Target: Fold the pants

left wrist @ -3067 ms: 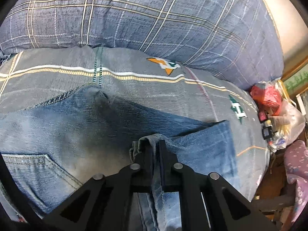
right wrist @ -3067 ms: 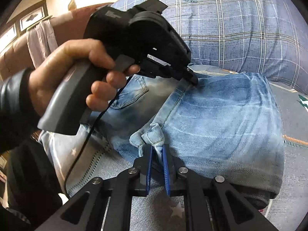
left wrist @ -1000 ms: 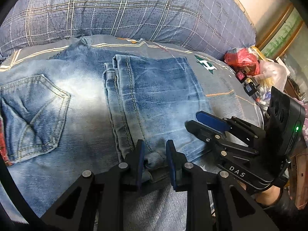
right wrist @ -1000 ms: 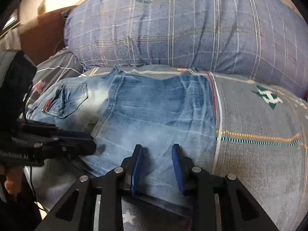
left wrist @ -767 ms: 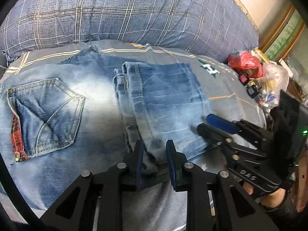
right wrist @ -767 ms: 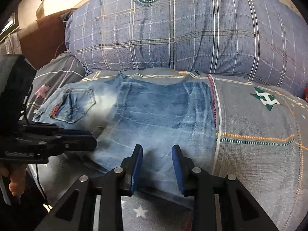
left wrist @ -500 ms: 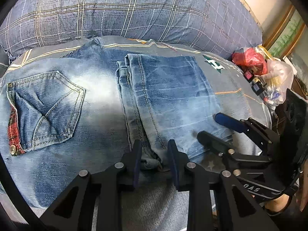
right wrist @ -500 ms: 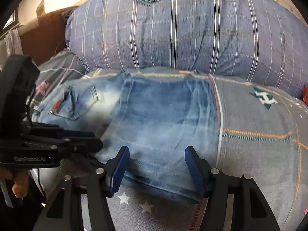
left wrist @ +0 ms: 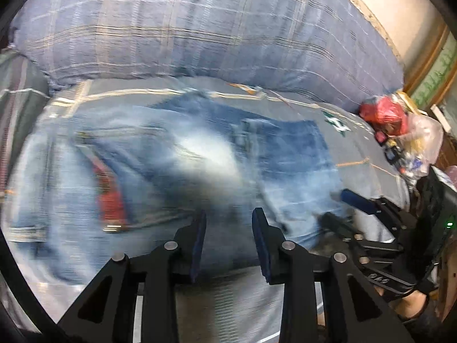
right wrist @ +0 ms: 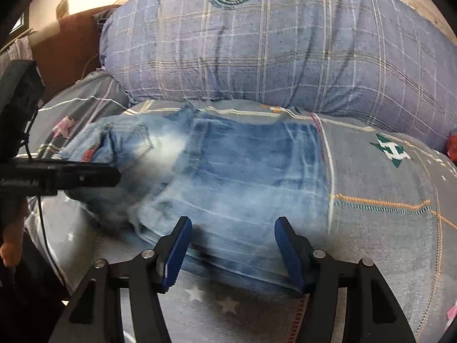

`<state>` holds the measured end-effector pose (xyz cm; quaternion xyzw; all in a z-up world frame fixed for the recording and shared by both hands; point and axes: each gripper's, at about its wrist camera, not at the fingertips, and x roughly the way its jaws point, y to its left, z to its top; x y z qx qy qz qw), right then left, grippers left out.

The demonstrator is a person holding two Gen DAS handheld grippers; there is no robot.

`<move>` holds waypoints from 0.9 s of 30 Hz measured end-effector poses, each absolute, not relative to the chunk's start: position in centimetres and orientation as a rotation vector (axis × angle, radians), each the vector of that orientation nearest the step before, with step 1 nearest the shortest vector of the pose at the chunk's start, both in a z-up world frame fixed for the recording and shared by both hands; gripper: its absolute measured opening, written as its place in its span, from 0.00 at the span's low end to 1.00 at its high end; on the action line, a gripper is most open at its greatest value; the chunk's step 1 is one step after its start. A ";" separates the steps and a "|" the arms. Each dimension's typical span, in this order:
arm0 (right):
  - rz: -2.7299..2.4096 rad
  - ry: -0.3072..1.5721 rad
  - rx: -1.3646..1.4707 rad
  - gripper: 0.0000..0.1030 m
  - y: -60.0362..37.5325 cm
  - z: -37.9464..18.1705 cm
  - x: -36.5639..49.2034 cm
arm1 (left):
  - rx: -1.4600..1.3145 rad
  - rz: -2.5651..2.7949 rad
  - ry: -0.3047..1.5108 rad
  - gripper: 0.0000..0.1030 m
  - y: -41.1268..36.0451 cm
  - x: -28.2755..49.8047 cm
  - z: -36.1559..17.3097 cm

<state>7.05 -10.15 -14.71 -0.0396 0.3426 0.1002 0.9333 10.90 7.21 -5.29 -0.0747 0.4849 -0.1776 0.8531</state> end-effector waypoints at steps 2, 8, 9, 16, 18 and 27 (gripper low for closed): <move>0.222 0.690 -0.095 0.62 -9.1 -14.3 6.9 | -0.148 -0.331 1.018 0.33 9.2 10.9 -5.2; 0.293 0.679 -0.137 0.62 -5.1 -13.6 7.2 | -0.103 -0.244 1.031 0.33 13.5 10.3 -5.4; 0.304 0.678 -0.142 0.62 -4.5 -13.5 7.4 | -0.096 -0.236 1.031 0.33 14.0 10.2 -5.5; 0.393 0.673 -0.142 0.62 0.4 -12.6 8.8 | -0.086 -0.176 1.034 0.39 17.0 10.5 -6.2; 0.425 0.671 -0.157 0.63 2.4 -12.5 9.3 | -0.109 -0.192 1.059 0.39 17.5 10.8 -7.5; 0.477 0.789 -0.199 0.68 6.8 -17.9 11.8 | -0.086 -0.241 1.054 0.39 17.4 10.8 -8.3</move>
